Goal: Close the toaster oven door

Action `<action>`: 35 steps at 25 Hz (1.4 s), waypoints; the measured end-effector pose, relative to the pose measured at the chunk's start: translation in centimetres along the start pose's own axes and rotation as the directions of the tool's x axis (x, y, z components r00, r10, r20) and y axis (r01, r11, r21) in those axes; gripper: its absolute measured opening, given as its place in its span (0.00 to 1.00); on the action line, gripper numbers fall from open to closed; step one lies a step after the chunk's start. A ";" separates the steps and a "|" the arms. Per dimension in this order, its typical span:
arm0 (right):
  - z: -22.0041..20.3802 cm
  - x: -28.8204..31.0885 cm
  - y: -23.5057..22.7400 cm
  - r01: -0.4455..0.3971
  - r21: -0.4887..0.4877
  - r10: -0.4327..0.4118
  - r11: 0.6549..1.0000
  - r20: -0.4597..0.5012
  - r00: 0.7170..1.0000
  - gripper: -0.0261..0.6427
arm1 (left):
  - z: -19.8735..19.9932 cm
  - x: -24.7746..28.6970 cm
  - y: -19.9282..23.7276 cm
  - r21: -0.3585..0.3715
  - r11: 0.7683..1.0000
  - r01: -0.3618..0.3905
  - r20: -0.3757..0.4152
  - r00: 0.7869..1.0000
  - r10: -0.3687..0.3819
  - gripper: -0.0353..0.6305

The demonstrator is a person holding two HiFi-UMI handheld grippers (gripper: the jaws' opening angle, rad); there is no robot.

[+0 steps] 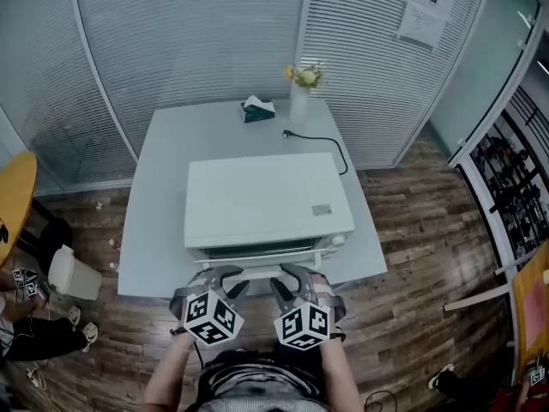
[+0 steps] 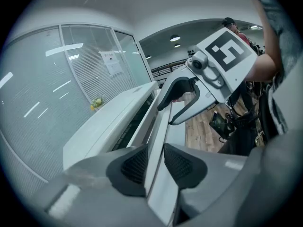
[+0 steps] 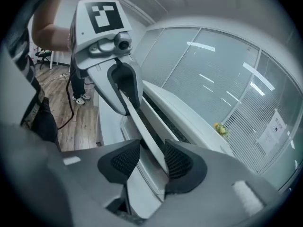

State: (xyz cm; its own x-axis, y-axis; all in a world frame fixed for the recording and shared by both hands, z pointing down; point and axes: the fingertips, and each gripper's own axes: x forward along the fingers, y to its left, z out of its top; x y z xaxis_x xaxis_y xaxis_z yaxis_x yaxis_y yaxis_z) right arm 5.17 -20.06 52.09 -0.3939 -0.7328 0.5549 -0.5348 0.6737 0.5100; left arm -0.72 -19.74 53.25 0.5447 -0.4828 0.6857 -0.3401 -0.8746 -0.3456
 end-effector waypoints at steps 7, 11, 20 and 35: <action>0.7 0.7 -1.4 -0.033 0.070 0.030 0.997 0.050 0.998 0.30 | 0.4 0.5 1.6 -0.043 0.999 -0.026 -0.009 1.000 0.026 0.25; 1.1 1.1 -2.2 -0.042 0.094 0.034 0.995 0.087 0.996 0.30 | 0.6 0.9 2.5 -0.040 0.998 -0.058 -0.007 0.998 0.058 0.26; 1.5 1.4 -2.7 -0.078 0.153 0.059 0.985 0.123 0.991 0.30 | 0.5 1.3 3.1 -0.048 0.993 -0.106 -0.038 0.994 0.105 0.29; 2.2 -1.1 -5.7 -0.088 0.430 -0.032 0.898 0.262 0.964 0.30 | 1.4 -0.3 4.0 -0.285 0.923 -0.257 0.068 0.955 0.287 0.38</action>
State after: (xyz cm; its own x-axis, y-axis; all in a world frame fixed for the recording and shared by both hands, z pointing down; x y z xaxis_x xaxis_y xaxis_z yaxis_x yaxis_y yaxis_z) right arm 6.96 -23.30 47.13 -0.5590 -0.7531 0.3468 -0.7677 0.6282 0.1267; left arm -1.13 -23.19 50.75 0.4746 -0.7156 0.5126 -0.6725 -0.6705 -0.3133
